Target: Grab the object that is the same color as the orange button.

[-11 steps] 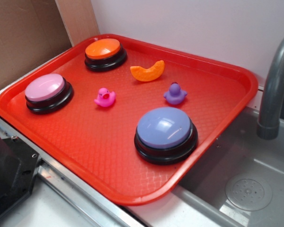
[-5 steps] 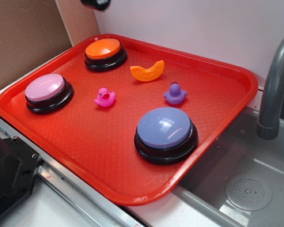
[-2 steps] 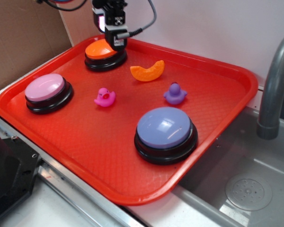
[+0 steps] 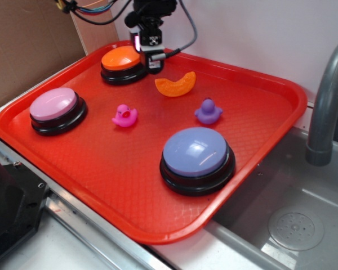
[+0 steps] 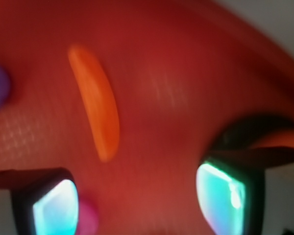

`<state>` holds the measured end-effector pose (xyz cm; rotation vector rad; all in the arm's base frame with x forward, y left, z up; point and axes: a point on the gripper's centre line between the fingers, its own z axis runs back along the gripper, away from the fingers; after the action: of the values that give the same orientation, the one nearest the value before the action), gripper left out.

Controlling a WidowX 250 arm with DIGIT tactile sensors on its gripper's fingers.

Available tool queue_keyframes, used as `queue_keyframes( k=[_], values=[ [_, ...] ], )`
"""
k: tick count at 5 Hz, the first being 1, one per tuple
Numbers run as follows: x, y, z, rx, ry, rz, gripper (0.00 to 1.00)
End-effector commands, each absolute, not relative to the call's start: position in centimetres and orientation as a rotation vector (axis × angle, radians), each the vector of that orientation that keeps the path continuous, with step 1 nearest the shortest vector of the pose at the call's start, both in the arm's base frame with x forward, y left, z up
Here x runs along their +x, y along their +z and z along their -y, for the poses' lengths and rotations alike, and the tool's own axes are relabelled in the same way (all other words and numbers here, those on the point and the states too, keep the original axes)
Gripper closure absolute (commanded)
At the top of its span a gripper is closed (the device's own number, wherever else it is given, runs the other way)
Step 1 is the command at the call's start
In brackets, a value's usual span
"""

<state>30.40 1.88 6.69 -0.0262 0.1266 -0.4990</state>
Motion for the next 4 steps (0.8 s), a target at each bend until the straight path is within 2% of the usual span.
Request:
queue_keyframes(
  k=[1, 4],
  values=[
    [30.6, 6.2, 0.3, 0.026, -0.614, -0.050, 0.00],
    [32.1, 4.2, 2.4, 0.058, -0.648, -0.129, 0.00]
  ],
)
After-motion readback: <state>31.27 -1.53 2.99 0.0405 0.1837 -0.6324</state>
